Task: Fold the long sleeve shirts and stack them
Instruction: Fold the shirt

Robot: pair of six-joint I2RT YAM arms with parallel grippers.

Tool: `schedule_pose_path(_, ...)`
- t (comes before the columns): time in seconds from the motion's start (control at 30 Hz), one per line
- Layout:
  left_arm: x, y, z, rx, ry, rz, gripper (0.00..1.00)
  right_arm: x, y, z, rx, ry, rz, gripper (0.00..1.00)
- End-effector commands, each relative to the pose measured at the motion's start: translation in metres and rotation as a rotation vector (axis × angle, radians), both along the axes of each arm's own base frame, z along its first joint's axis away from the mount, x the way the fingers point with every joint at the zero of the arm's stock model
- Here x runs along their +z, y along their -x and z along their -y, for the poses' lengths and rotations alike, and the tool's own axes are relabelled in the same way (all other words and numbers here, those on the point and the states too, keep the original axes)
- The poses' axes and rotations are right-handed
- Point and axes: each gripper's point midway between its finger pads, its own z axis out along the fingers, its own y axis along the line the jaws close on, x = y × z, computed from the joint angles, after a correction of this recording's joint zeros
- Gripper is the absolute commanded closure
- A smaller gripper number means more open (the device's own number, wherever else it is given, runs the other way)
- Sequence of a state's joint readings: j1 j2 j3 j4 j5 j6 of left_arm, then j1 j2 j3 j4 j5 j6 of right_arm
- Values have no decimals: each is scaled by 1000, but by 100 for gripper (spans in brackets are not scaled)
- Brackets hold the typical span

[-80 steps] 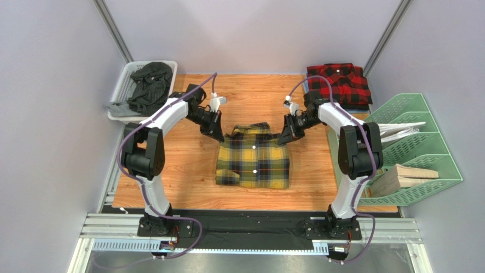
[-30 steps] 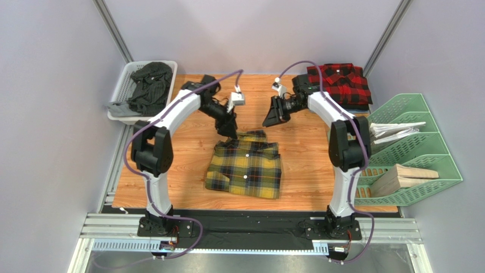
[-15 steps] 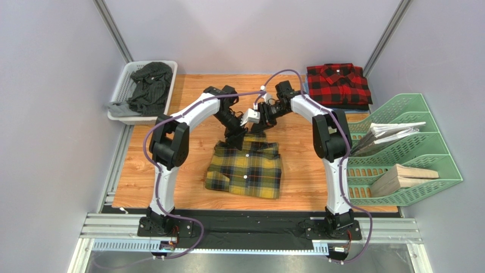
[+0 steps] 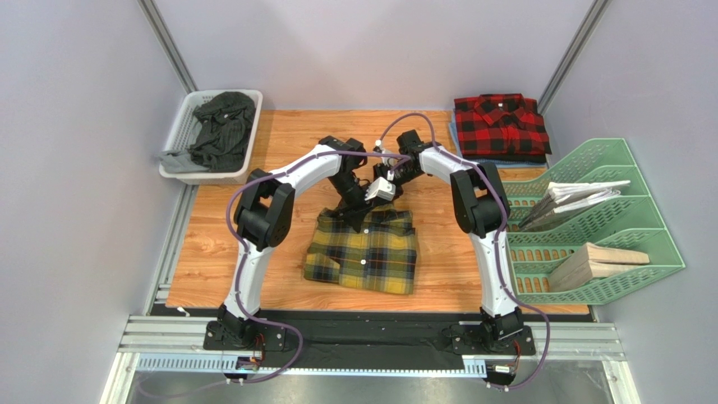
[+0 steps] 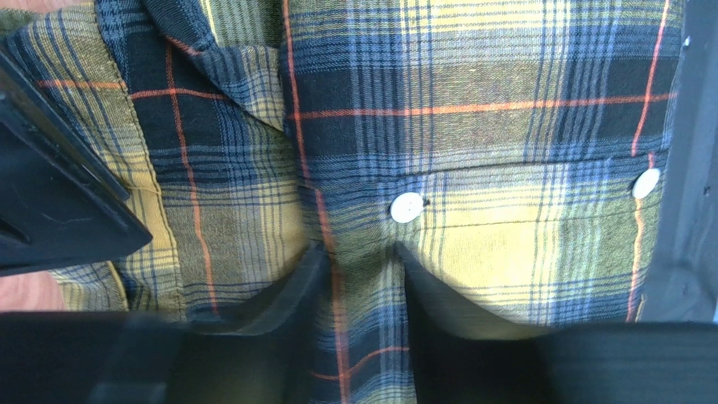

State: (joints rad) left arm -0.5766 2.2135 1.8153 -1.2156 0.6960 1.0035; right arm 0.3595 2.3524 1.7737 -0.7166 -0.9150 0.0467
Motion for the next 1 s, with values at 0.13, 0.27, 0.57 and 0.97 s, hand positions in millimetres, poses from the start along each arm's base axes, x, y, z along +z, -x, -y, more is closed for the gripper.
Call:
schedule_pose_path(0.13, 31, -9, 10, -31, 57, 72, 96, -1, -3, 3, 19, 14, 38, 70)
schedule_pose_path(0.27, 46, -21, 13, -8, 69, 113, 100, -1, -1, 3, 44, 9, 55, 71)
schedule_pose_path(0.57, 54, -58, 6, 46, 49, 202, 100, -4, 2, 5, 70, 8, 62, 72)
schedule_pose_path(0.97, 39, -98, 11, 107, 55, 323, 100, 0, -1, 5, 90, 4, 90, 72)
